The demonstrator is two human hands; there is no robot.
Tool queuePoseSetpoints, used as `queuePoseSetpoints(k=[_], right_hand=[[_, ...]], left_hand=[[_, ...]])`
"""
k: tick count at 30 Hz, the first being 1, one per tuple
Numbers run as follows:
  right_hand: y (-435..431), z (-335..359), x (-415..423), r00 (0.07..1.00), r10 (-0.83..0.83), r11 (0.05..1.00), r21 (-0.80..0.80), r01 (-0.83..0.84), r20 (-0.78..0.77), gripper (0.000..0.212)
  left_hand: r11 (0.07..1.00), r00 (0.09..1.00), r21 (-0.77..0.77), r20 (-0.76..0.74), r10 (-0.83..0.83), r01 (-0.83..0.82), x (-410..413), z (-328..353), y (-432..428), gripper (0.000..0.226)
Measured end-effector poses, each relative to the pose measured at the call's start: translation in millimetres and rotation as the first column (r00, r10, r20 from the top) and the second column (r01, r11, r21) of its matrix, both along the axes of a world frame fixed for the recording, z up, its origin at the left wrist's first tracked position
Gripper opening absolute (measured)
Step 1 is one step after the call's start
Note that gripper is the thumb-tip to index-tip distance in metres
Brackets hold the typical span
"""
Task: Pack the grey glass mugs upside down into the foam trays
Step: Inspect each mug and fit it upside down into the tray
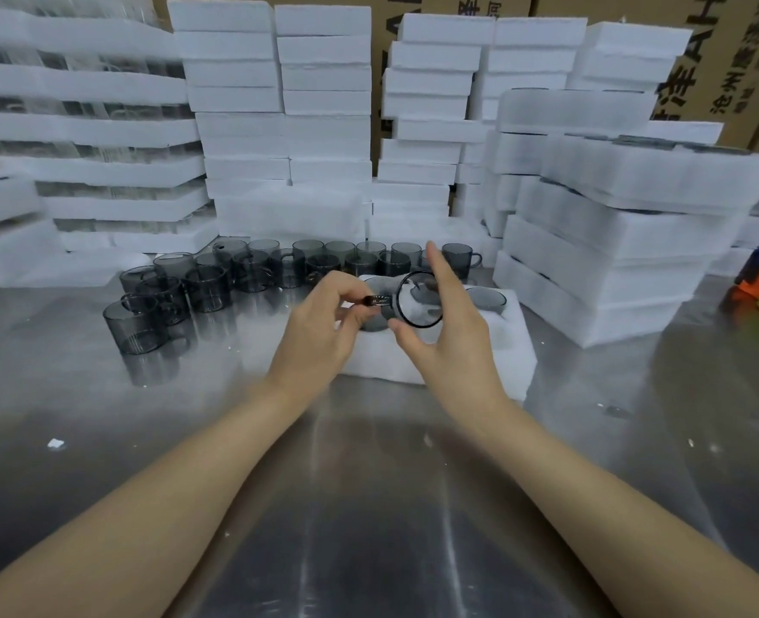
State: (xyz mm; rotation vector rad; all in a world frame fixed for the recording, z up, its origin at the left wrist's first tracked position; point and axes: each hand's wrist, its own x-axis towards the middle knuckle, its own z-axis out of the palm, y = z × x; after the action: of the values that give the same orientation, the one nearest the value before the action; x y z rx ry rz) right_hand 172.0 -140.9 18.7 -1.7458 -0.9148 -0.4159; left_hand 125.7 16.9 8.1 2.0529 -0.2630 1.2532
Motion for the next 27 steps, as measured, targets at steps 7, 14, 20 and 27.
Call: queuePoseSetpoints(k=[7,14,20,27], right_hand=[[-0.1,3.5,3.3,0.994,-0.059,0.996,0.066,0.053,0.091,0.064],[-5.1,5.7,10.6,0.963,-0.006,0.992,-0.121,0.04,0.268,0.075],[-12.9,10.4,15.7,0.919,-0.014,0.983,-0.161,0.084,0.394,0.064],[-7.3,7.8,8.6,0.88,-0.078,0.987,-0.087,0.134,0.469,0.061]], left_hand=[[0.999,1.0,0.011,0.001,0.031,-0.031,3.4,-2.6,2.7,0.03],[0.991,1.0,-0.135,0.015,0.024,-0.022,2.4,-2.0,4.5,0.041],[0.993,1.0,-0.121,0.009,-0.007,0.008,2.3,0.6,-1.4,0.041],[0.948,0.973,-0.244,-0.059,-0.224,0.203,-7.0,5.5,-25.2,0.048]])
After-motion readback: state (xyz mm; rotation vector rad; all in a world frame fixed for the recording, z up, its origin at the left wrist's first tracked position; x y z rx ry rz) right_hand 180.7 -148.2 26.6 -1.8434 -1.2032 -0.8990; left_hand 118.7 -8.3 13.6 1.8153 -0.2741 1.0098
